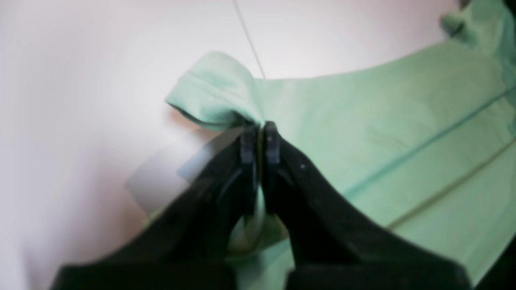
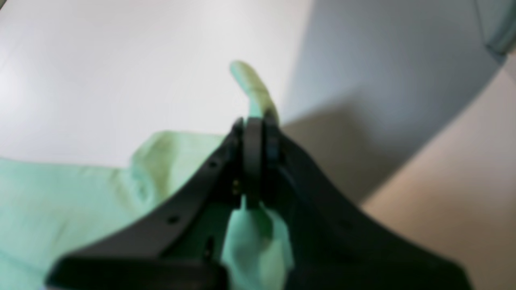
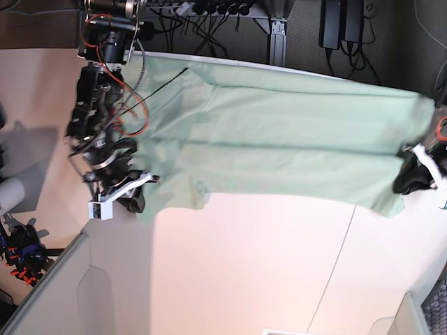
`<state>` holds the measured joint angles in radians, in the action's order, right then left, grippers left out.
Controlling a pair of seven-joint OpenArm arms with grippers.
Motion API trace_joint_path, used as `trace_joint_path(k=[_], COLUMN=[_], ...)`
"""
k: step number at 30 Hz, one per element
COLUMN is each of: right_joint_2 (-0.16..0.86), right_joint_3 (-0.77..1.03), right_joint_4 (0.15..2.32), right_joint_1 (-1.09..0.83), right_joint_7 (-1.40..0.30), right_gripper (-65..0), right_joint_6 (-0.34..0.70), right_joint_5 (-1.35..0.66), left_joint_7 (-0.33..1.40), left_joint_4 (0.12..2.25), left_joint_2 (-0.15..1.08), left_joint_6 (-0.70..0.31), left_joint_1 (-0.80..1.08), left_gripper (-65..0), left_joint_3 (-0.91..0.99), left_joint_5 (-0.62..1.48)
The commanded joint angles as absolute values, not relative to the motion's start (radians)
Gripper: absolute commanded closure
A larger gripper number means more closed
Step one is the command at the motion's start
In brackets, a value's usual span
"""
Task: Fold the T-shirt properly
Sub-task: 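Fold the side edge over toward the middle with both grippers, then regrasp the folded edge with both grippers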
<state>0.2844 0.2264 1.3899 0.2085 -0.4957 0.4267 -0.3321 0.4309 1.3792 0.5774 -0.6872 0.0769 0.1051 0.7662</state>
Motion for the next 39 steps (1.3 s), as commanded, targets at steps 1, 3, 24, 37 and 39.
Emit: trace_joint_path(k=[1, 3, 24, 37, 39], right_joint_2=[0.311, 0.335, 0.405, 0.401, 0.401], right_joint_3=[0.232, 0.232, 0.459, 0.461, 0.461], right_joint_4=[1.449, 1.530, 1.899, 1.891, 1.884], right_joint_1=[0.198, 0.143, -0.246, -0.354, -0.361], right_joint_7=[-0.476, -0.476, -0.575, -0.599, -0.599], right_gripper=[0.0, 0.0, 0.0, -14.0, -29.3], right_joint_6=[0.431, 0.431, 0.431, 0.430, 0.430], right_joint_5=[-0.350, -0.352, -0.517, -0.506, -0.485], left_joint_7=[0.428, 0.450, 0.536, 0.535, 0.536], left_joint_4=[1.422, 1.477, 1.570, 1.570, 1.570], left_joint_2=[0.598, 0.600, 0.693, 0.693, 0.693], left_joint_6=[-0.698, -0.698, -0.698, -0.698, -0.698], left_joint_1=[0.084, 0.115, 0.266, 0.289, 0.292], left_gripper=[0.0, 0.0, 0.0, -33.8, -41.0], left_joint_3=[0.126, 0.143, 0.165, 0.165, 0.165], left_joint_5=[0.794, 0.810, 0.838, 0.788, 0.775])
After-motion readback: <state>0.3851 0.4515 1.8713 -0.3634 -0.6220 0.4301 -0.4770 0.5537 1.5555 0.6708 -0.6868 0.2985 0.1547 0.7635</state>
